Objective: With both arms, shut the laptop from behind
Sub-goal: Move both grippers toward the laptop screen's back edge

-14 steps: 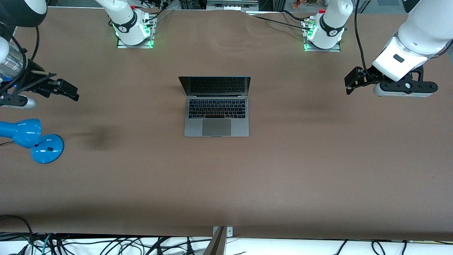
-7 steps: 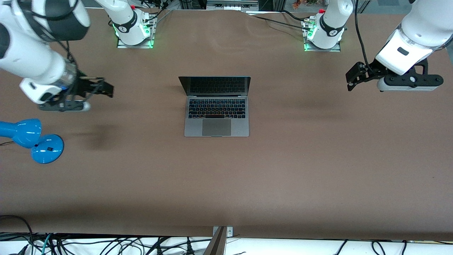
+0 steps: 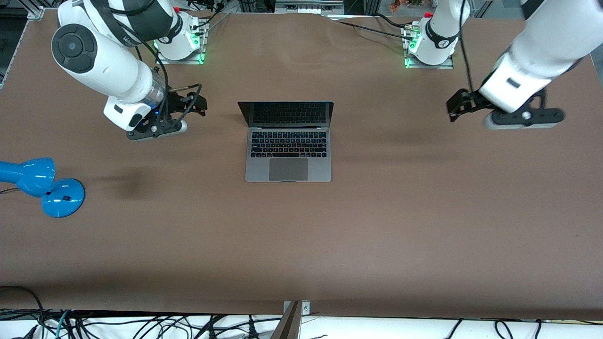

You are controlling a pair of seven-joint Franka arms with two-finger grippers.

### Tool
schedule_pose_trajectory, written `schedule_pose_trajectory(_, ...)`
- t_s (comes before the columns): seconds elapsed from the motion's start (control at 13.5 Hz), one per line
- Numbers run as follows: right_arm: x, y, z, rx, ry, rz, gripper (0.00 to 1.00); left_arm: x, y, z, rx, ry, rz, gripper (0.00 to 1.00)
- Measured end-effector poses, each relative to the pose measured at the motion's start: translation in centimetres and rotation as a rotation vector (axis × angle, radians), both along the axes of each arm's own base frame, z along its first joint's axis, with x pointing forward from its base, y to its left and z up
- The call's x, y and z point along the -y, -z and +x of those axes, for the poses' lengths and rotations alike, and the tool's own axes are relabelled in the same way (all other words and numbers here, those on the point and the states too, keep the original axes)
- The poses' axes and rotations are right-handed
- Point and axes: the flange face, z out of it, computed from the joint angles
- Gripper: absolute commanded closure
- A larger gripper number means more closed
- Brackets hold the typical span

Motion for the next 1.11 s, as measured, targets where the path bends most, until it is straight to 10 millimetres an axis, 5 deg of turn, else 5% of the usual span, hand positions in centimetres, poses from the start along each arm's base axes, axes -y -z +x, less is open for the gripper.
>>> schedule_pose_trajectory(0.15,-2.3,0.3,-0.5,-0.001,-0.018,0.043,0.01,2.7,2.9,0.5,-0.059,-0.020,-0.036,0.00)
schedule_pose_trajectory(0.37,-6.5,0.8,-1.8,-0.024,-0.035,0.141,0.61,4.3,5.8,1.6,-0.104,-0.096,-0.111,0.00)
schedule_pose_trajectory(0.59,-10.2,2.2,-3.3,-0.075,0.031,0.142,0.92,6.8,8.0,2.0,-0.109,-0.161,-0.113,0.00)
schedule_pose_trajectory(0.89,-14.5,4.7,-5.3,-0.126,0.113,0.105,1.00,11.7,9.7,0.7,-0.121,-0.193,-0.096,0.09)
schedule_pose_trajectory(1.11,-14.4,7.8,-5.6,-0.170,0.120,0.078,1.00,15.2,9.9,-1.1,-0.170,-0.243,-0.132,0.46)
